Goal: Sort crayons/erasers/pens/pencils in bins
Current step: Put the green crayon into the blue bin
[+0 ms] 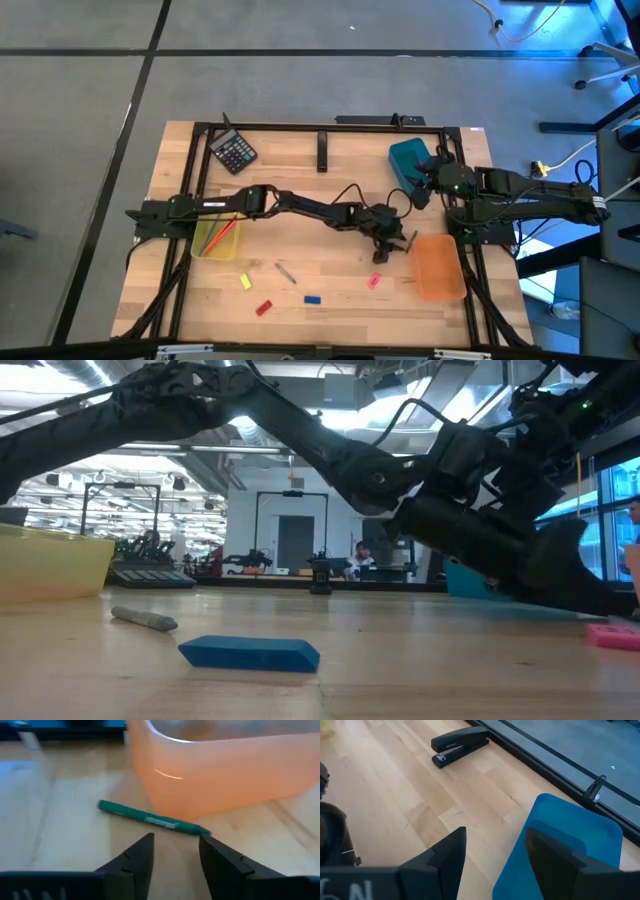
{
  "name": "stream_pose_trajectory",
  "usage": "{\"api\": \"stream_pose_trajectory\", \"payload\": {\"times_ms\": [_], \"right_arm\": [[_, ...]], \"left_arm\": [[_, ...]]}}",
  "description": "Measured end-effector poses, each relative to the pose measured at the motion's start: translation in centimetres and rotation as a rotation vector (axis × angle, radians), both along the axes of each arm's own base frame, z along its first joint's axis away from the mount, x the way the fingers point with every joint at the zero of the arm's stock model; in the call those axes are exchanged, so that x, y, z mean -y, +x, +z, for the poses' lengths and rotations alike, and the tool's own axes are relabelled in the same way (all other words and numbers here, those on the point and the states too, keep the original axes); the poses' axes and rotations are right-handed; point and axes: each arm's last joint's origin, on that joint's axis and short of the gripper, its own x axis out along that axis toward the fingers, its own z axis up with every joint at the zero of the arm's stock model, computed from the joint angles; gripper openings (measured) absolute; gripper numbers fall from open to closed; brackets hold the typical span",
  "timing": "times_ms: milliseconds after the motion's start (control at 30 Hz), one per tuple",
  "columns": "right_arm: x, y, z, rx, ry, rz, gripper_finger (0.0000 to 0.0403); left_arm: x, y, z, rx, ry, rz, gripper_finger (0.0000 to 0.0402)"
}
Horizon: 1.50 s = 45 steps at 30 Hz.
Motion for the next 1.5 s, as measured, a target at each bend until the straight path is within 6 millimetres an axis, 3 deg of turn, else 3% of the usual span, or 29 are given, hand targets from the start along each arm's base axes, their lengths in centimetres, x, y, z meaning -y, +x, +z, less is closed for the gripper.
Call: {"api": "stream_pose_trajectory", "payload": {"times_ms": [133,300,533,933,1133,1500], "right_arm": [[0.0,0.0,0.0,0.004,0.000,0.000,0.0207],[0.0,0.0,0.0,0.001,0.000,0.000,0.0207],[0.0,0.0,0.0,0.006,0.006,-0.004,0.0207],[0.0,0.0,0.0,0.007,0.008,-0.004,0.0207],[0.0,0.0,0.0,0.008,0.009,-0.004,0.0207],[0.0,0.0,0.0,0.005,0.008,-0.004,0.0207]], "left_arm": [[1.9,0.4,0.6,0.108,0.046,0.075,0.0175],[4.4,0.2,-0.6,0.109,0.083,0.105,0.0207],[4.4,0.2,-0.4,0.130,0.170,0.299,0.0223],[5.2,0.4,0.1,0.184,0.097,0.231,0.0224],[5.1,0.3,-1.9,0.142,0.105,0.246,0.0223],[4.9,0.1,-2.0,0.095,0.169,0.355,0.0210]]}}
